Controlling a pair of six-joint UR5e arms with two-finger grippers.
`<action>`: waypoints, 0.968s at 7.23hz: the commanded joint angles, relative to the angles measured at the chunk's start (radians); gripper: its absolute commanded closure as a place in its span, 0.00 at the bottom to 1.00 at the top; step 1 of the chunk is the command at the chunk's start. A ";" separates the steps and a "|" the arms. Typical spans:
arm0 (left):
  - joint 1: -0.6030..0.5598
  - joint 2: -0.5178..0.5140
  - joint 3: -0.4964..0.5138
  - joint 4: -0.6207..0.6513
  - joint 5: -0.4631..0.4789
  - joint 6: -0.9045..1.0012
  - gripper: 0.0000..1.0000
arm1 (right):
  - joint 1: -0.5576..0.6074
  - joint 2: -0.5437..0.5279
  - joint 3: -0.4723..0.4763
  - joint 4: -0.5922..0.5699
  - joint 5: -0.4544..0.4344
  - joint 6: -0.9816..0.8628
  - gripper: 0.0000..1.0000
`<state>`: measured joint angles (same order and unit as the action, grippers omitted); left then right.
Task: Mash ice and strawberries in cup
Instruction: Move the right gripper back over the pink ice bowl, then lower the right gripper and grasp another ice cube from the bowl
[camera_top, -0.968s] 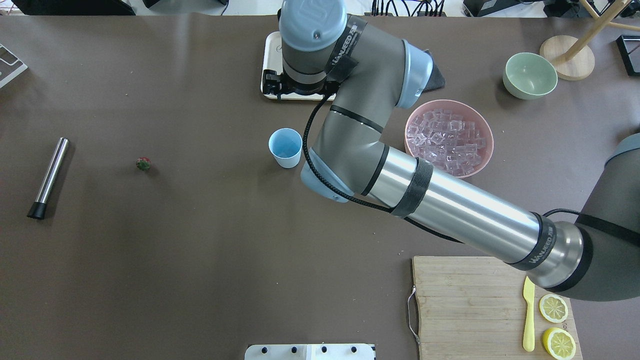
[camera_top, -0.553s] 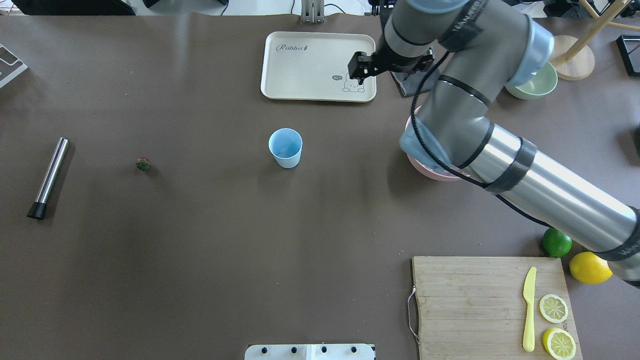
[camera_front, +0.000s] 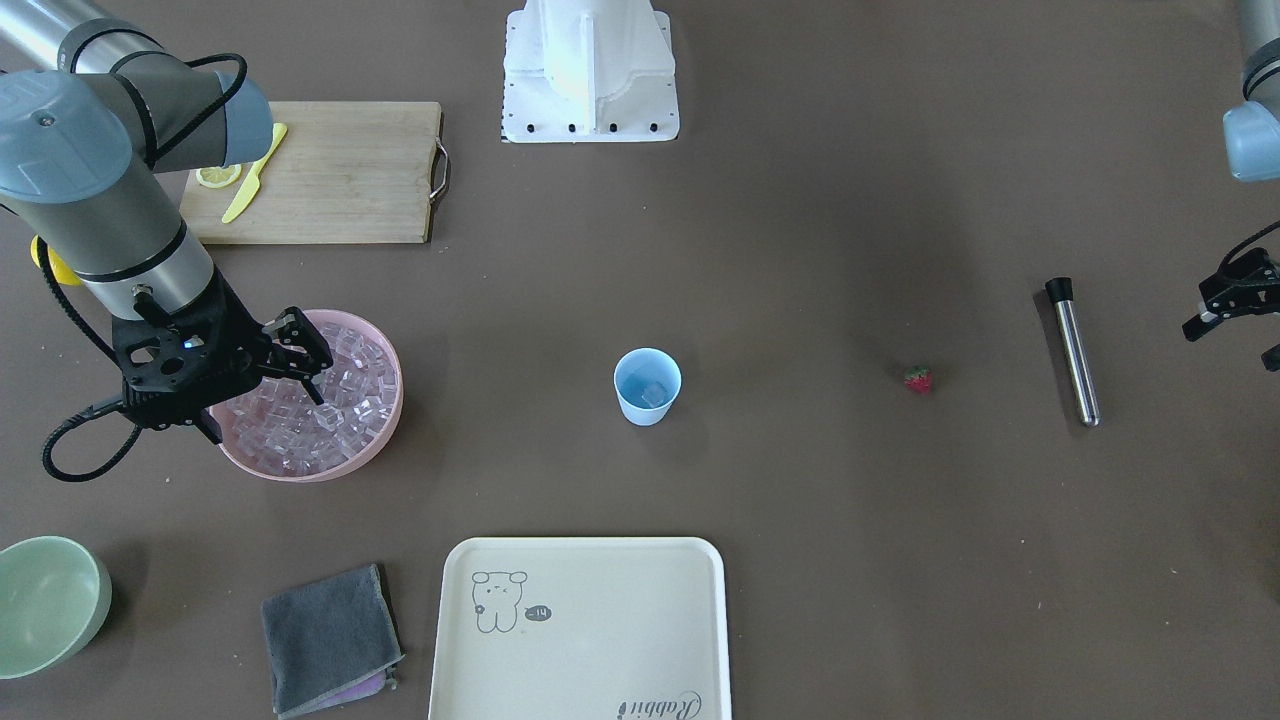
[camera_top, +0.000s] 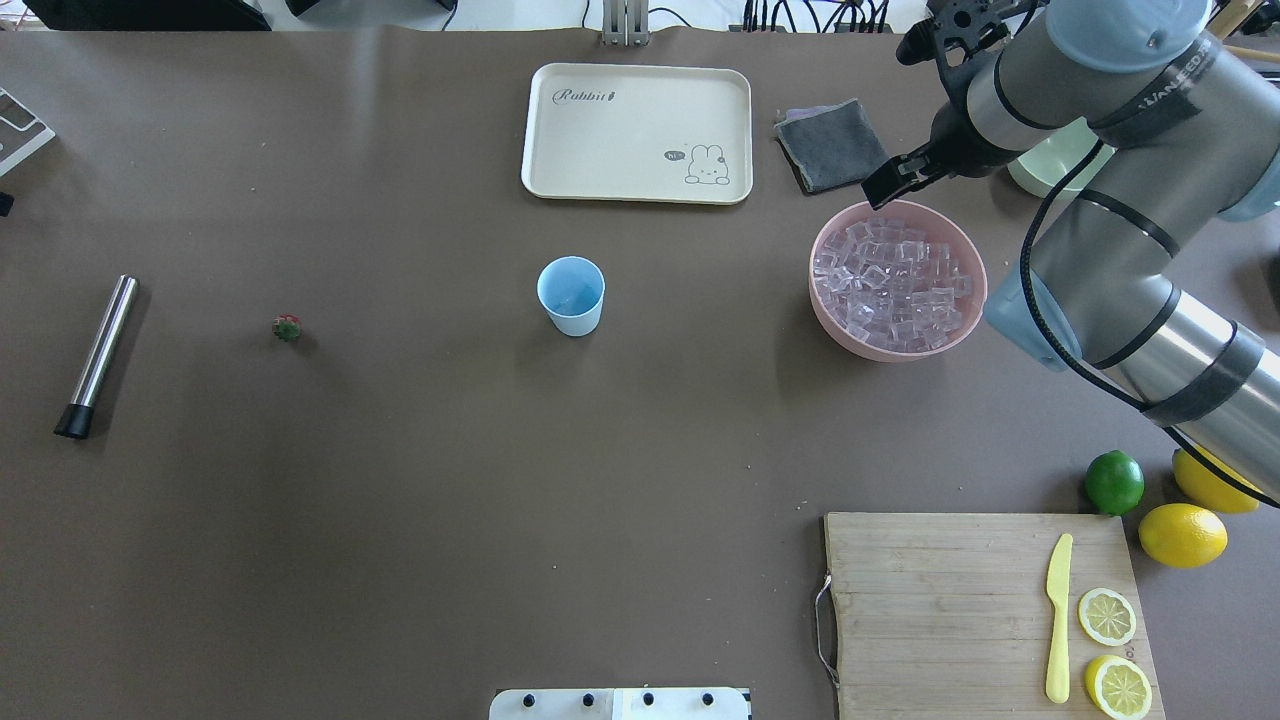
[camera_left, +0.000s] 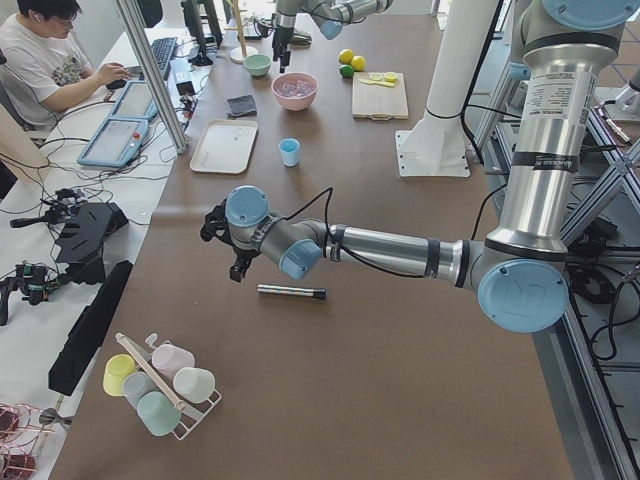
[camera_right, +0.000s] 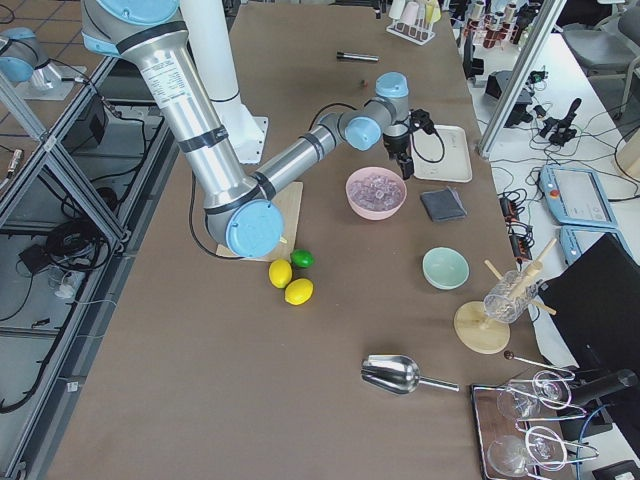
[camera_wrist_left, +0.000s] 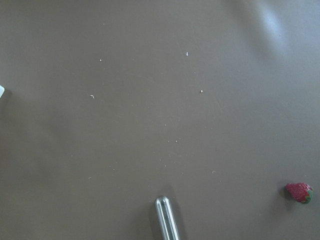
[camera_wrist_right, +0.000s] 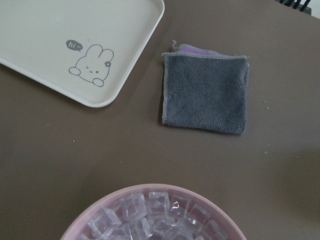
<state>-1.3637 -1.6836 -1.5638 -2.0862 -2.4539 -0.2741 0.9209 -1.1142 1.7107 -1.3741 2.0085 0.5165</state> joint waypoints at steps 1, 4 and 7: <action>0.000 -0.001 -0.005 0.000 0.000 -0.004 0.03 | -0.054 -0.054 -0.032 0.168 -0.017 0.013 0.05; 0.002 -0.005 -0.002 0.000 0.001 -0.004 0.03 | -0.077 -0.064 -0.049 0.198 -0.027 0.023 0.01; 0.002 -0.005 -0.002 -0.002 0.000 -0.020 0.03 | -0.140 -0.082 -0.057 0.198 -0.097 0.013 0.17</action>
<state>-1.3622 -1.6879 -1.5674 -2.0872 -2.4542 -0.2900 0.7999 -1.1849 1.6531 -1.1769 1.9248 0.5288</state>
